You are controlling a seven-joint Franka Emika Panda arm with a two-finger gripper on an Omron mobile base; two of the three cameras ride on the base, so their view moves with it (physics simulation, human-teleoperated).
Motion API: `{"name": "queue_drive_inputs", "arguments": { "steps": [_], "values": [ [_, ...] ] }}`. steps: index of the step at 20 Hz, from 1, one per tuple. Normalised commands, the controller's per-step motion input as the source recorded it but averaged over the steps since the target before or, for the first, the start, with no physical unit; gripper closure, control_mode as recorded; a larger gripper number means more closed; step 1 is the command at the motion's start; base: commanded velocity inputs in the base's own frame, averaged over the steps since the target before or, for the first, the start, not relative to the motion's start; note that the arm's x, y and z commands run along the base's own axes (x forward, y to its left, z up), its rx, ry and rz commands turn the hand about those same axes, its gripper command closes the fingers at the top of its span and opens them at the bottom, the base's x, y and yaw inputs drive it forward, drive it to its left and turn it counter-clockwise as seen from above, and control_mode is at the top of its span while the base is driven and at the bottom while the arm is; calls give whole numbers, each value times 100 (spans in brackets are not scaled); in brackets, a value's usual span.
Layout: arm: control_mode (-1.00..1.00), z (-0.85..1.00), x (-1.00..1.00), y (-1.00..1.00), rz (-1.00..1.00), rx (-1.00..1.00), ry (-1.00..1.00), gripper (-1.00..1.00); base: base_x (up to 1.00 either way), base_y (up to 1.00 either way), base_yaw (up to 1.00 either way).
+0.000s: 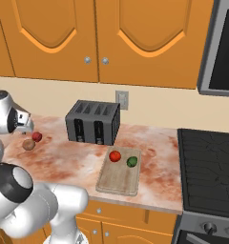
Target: Place the avocado, onion, tomato, and bell pepper on the cutting board.
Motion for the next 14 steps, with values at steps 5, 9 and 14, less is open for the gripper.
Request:
{"name": "queue_drive_inputs", "arguments": {
  "steps": [5,9,14],
  "values": [
    [-100,-10,14,6,3,-2,0,-100,0,0,0],
    [-100,-21,12,1,3,-3,0,-100,0,0,0],
    [-100,-17,9,4,3,-4,0,-100,0,0,0]
  ]
}}
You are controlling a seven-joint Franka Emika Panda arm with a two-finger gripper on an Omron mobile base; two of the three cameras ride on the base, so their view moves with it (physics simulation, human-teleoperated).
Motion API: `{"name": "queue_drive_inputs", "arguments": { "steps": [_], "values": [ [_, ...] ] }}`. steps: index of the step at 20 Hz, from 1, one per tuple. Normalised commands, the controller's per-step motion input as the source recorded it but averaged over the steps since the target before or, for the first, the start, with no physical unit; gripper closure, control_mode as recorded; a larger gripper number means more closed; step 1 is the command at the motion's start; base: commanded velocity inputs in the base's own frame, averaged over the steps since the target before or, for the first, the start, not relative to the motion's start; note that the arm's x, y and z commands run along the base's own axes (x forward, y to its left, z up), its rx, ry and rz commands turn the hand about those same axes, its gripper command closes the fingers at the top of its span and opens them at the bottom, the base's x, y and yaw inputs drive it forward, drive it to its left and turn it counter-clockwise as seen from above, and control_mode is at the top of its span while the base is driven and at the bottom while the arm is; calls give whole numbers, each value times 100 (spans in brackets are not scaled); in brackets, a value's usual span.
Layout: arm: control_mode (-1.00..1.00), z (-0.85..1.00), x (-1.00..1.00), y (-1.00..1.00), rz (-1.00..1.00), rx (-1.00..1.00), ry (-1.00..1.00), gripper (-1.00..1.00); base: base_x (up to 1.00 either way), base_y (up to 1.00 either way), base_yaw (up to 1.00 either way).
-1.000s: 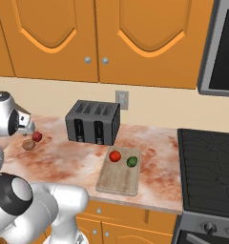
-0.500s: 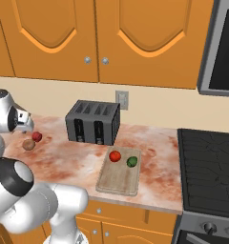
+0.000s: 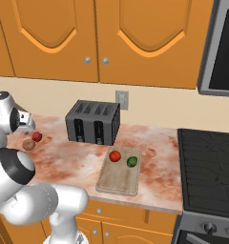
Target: Place the avocado, onion, tomato, and bell pepper on the cutting board.
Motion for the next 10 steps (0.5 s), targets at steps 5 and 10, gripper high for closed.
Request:
{"name": "queue_drive_inputs", "arguments": {
  "steps": [5,10],
  "values": [
    [-100,-13,13,4,3,-3,0,-100,0,0,0],
    [-100,-12,17,0,4,0,0,-100,0,0,0]
  ]
}}
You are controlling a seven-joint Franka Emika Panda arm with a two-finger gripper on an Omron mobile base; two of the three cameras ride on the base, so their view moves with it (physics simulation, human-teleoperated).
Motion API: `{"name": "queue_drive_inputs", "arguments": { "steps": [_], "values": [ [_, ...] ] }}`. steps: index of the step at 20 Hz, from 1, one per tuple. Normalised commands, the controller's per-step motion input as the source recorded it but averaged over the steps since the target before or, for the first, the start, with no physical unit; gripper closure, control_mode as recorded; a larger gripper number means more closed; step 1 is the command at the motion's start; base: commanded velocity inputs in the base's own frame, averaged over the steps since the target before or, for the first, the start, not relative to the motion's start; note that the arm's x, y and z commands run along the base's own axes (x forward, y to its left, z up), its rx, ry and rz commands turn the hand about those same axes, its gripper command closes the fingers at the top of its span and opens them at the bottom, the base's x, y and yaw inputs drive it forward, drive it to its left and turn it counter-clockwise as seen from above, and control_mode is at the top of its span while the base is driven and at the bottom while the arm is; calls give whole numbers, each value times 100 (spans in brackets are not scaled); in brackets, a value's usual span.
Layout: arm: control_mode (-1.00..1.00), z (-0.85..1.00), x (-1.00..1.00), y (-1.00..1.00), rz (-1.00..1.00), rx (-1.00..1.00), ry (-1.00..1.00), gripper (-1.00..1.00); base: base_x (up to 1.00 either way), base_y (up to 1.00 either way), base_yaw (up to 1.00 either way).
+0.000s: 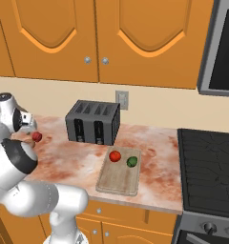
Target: Place the avocado, onion, tomato, and bell pepper on the cutting board.
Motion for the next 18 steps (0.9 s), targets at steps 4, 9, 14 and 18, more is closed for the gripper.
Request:
{"name": "queue_drive_inputs", "arguments": {
  "steps": [4,9,14,18],
  "values": [
    [-100,-15,18,1,4,0,0,-100,0,0,0],
    [-100,-17,16,0,3,0,0,-100,0,0,0],
    [-100,-16,8,1,3,0,0,-100,0,0,0],
    [-100,-19,8,3,2,0,0,-100,0,0,0]
  ]
}}
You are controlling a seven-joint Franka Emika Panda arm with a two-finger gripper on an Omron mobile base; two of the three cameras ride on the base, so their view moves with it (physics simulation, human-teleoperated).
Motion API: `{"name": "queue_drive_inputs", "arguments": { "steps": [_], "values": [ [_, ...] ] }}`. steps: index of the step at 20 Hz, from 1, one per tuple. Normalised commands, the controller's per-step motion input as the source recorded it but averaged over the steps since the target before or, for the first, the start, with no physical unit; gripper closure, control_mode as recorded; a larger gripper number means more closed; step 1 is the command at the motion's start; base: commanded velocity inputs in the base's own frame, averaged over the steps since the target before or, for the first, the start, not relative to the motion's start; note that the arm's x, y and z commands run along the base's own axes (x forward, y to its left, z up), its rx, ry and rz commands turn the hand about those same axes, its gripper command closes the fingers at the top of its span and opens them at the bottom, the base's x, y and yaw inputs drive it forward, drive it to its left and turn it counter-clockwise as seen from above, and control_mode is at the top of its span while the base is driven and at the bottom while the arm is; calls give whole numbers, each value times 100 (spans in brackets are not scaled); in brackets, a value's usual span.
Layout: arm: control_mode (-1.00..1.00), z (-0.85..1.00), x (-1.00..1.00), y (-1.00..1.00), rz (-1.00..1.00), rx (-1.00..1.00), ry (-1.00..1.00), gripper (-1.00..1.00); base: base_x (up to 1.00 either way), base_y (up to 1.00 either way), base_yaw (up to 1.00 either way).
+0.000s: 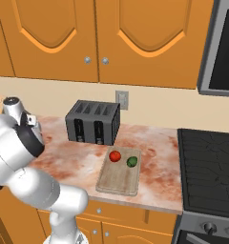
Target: Place the avocado, onion, tomato, and bell pepper on the cutting board.
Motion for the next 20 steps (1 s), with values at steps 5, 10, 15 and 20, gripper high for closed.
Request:
{"name": "queue_drive_inputs", "arguments": {
  "steps": [5,10,15,20],
  "values": [
    [-100,-18,13,1,1,0,0,-100,0,0,0],
    [-100,-15,11,2,1,0,0,-100,0,0,0],
    [-100,-20,5,9,0,-1,0,-100,0,0,0],
    [-100,-21,8,11,0,-1,0,-100,0,0,0]
  ]
}}
